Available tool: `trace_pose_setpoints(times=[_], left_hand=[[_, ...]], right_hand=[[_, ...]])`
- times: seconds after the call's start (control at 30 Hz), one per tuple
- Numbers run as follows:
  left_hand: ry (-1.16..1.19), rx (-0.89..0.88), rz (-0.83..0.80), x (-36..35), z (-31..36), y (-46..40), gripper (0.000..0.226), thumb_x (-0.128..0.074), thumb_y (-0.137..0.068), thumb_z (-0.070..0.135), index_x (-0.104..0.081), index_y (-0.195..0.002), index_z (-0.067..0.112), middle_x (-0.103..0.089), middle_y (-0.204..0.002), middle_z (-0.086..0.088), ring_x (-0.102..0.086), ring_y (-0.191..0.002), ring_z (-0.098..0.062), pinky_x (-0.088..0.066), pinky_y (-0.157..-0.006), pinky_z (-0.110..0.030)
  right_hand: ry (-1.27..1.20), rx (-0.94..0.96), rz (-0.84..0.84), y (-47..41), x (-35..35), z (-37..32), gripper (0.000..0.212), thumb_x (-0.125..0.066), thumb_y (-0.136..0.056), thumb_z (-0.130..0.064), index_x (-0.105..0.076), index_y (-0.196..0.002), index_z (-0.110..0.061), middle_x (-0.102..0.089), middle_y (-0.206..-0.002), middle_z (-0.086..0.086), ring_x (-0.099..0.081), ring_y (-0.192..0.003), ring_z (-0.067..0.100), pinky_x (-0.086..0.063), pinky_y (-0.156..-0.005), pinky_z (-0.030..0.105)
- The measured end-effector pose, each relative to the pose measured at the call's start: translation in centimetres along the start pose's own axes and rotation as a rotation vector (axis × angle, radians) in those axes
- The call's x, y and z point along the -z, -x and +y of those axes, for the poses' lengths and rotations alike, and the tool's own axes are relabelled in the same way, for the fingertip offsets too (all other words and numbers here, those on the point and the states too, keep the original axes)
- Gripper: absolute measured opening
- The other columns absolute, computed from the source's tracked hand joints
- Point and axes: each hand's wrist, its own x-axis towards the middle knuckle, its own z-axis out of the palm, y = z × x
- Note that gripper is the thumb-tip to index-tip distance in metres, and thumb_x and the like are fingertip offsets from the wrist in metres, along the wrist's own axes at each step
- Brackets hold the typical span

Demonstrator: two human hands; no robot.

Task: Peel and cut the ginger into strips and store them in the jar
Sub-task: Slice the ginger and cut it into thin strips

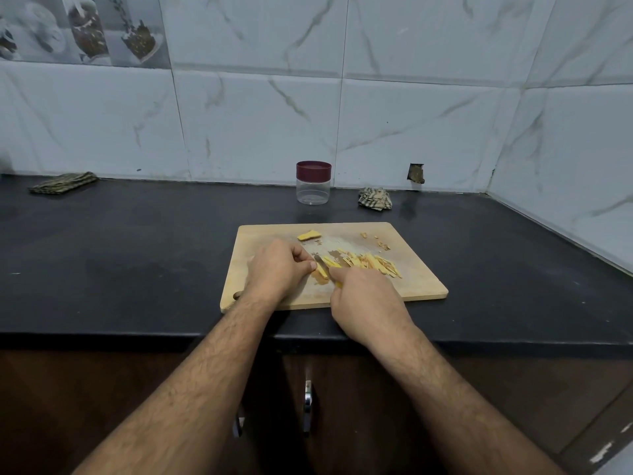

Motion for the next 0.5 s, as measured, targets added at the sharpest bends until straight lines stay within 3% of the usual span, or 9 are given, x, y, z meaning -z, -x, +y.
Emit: trace_pose_setpoints(times=[0.5], left_hand=[[-0.015,-0.005,0.0,0.02,0.04,0.07,0.026,-0.075,-0.084,0.034,-0.062,-0.061,0.034,-0.06,-0.07,0.02,-0.057,-0.081,-0.007,-0.05,-0.082,-0.036]], right_hand=[[0.037,-0.015,-0.044,-0.25,-0.09,-0.41,0.047,-0.049,-0.097,-0.012,-0.049,-0.141,-0.029,-0.06,-0.13,0.006,-0.056,-0.117,0.026,-0.052,-0.091,0.037]])
